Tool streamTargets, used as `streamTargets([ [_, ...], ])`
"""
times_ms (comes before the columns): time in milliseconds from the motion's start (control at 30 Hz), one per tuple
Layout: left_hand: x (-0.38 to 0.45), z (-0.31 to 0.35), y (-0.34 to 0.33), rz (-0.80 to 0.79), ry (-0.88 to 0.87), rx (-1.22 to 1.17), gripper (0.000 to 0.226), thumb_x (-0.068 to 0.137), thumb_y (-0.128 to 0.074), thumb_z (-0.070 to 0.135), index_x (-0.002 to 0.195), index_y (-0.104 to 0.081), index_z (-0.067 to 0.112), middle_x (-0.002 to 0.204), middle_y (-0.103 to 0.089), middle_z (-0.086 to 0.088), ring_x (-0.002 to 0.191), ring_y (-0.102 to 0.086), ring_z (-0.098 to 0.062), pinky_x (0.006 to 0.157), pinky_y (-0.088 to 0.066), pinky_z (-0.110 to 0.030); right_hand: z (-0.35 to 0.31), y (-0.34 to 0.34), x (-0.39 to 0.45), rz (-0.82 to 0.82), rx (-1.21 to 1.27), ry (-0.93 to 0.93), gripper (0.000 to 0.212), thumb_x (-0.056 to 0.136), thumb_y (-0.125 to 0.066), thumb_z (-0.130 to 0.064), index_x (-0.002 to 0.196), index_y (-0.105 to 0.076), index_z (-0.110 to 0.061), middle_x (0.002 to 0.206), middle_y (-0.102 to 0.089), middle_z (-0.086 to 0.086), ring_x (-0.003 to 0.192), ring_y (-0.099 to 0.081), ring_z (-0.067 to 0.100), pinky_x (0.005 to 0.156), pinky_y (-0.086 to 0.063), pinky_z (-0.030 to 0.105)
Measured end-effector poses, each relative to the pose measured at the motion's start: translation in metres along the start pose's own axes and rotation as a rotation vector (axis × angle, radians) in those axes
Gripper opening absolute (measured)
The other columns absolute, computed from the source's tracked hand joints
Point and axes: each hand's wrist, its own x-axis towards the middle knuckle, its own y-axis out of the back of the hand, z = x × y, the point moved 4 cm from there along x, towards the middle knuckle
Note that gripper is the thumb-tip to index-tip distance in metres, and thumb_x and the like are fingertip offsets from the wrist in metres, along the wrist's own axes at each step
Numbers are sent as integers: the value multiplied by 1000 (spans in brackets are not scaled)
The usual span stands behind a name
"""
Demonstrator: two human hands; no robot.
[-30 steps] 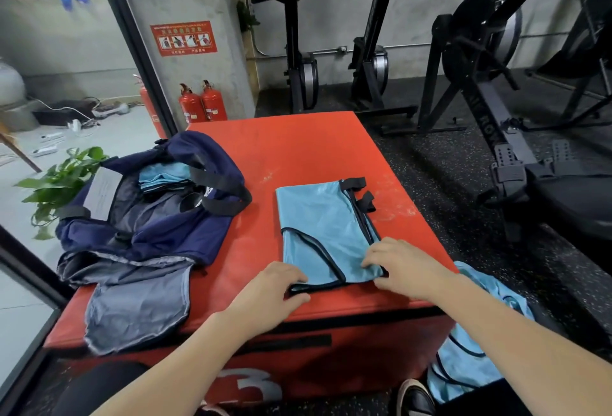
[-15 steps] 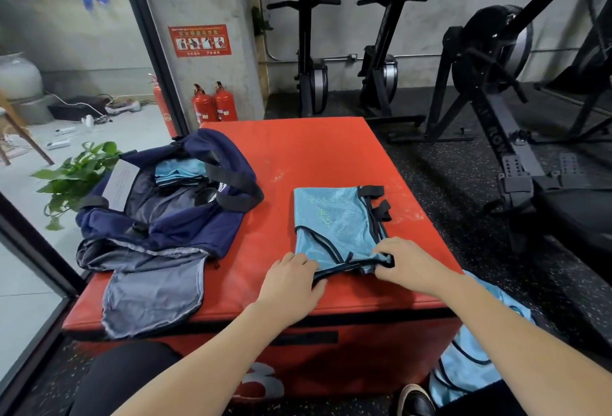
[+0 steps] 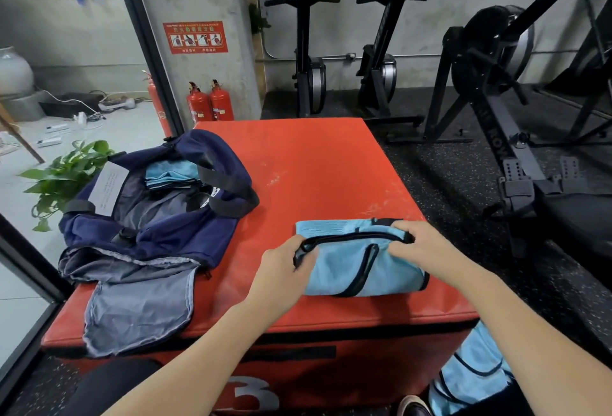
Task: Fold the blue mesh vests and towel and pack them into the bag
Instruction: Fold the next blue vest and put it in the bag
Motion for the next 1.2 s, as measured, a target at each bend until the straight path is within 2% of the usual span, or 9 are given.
streamTargets([
  [233,38,-16,-10,102,160,-61,37,99,-54,33,69,-41,15,55,-35,11,55,-29,-9,53,-28,-26,11,-6,44,158,94,-88,8,82,-71,-19,80,-71,-26,71,-68,-12,68,-60,6,68,-45,31],
  [300,47,-26,-15,119,211,-62,40,99,-53,36,71,-40,12,58,-36,8,57,-32,-12,55,-29,-32,9,-10,53,170,74,-80,8,85,-71,-22,81,-71,-28,74,-70,-9,71,-61,9,67,-46,29],
  [433,55,-37,-24,121,298,-82,42,99,-54,37,68,-35,16,59,-38,7,55,-34,-11,50,-28,-25,4,-20,69,153,-79,-15,4,94,-64,-25,91,-67,-26,78,-67,-8,66,-55,7,58,-38,17],
  [600,60,-49,-32,43,342,-33,24,96,-57,30,77,-48,17,67,-52,7,62,-47,-11,53,-36,-19,22,-34,88,64,-262,-175,19,99,-53,-26,91,-56,-8,84,-59,7,74,-52,24,63,-33,38],
  [700,61,-52,-34,-3,344,-39,5,97,-56,30,96,-55,25,70,-60,7,63,-52,-9,57,-39,-13,37,-28,93,80,-292,-247,24,100,-52,-25,90,-55,-4,85,-57,10,78,-51,27,63,-28,38],
  [833,59,-56,-35,-27,341,-2,15,97,-55,34,107,-57,23,54,-52,9,47,-47,-2,48,-37,-15,42,-29,97,89,-264,-212,23,101,-52,-28,91,-54,-8,80,-57,7,71,-49,22,56,-31,28],
  [933,57,-54,-36,-26,321,61,18,96,-54,28,114,-54,22,59,-57,7,54,-52,-6,47,-35,-20,43,-36,100,86,-239,-123,11,100,-54,-30,91,-52,-24,79,-60,0,71,-53,18,59,-37,29],
  [1033,50,-53,-38,-7,283,108,28,97,-50,21,124,-46,23,65,-59,1,61,-57,-18,54,-40,-34,45,-38,102,59,-289,-116,26,100,-54,-34,76,-44,-36,71,-57,-5,63,-53,16,56,-38,35],
  [1200,47,-50,-38,-50,163,518,51,102,-45,26,144,-18,27,94,-58,-3,87,-64,-29,70,-45,-38,43,-41,105,98,-492,-143,21,100,-52,-44,86,-53,-28,76,-61,-2,71,-60,24,57,-39,33],
])
